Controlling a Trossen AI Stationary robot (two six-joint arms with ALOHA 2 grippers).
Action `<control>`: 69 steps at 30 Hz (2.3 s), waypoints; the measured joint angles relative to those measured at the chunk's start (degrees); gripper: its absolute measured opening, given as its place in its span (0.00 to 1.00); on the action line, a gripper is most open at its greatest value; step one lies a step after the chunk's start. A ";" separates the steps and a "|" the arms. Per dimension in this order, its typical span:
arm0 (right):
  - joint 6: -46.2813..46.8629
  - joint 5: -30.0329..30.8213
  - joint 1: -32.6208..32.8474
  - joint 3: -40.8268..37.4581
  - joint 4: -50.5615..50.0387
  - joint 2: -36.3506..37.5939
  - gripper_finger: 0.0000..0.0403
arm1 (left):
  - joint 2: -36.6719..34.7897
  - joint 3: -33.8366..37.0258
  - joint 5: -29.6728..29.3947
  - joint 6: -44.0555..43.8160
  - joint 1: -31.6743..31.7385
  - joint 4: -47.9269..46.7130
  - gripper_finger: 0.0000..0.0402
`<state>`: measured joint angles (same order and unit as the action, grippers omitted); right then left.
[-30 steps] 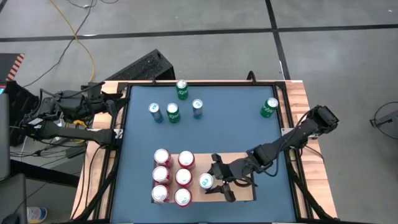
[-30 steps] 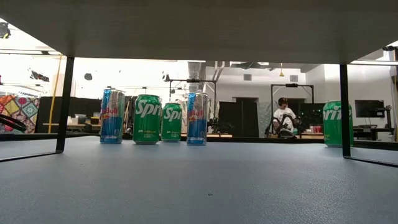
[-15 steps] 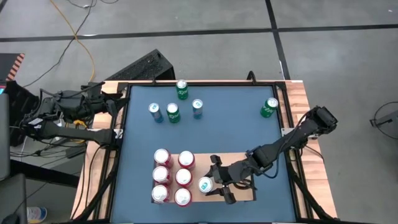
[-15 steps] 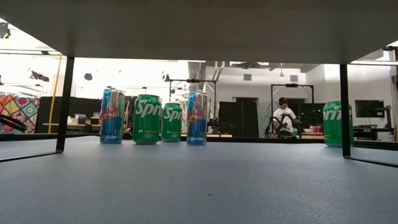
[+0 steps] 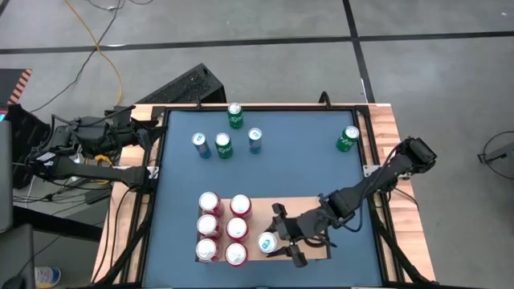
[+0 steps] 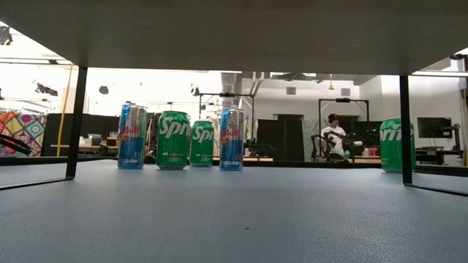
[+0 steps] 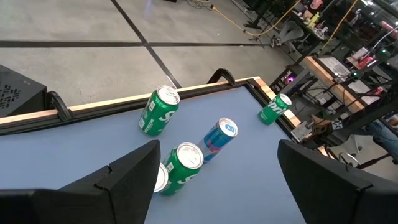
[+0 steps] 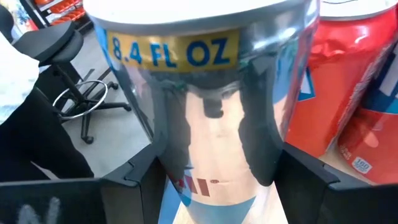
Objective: Place canned beverage on shelf
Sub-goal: Put the right blue soda can on the shelf
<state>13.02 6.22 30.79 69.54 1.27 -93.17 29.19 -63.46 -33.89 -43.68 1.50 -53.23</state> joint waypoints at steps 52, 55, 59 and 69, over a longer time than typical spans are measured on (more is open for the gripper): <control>-1.03 -3.65 0.17 4.81 -2.27 -5.68 0.61 | 0.00 0.00 0.04 -0.32 0.00 0.20 0.77; -1.03 -3.65 0.17 4.81 -2.27 -5.68 0.61 | 0.00 0.00 0.04 -0.32 0.00 0.20 0.77; -1.01 -3.59 0.17 4.81 -2.42 -5.68 0.62 | 0.00 0.00 0.04 -0.30 -0.01 0.20 0.77; -1.01 -3.77 -0.55 4.81 -3.02 -5.68 0.67 | 0.00 0.00 0.04 -0.28 -0.01 0.20 0.77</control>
<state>12.01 2.45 30.24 74.35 -1.75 -98.85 29.19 -63.46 -33.85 -43.97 1.49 -53.04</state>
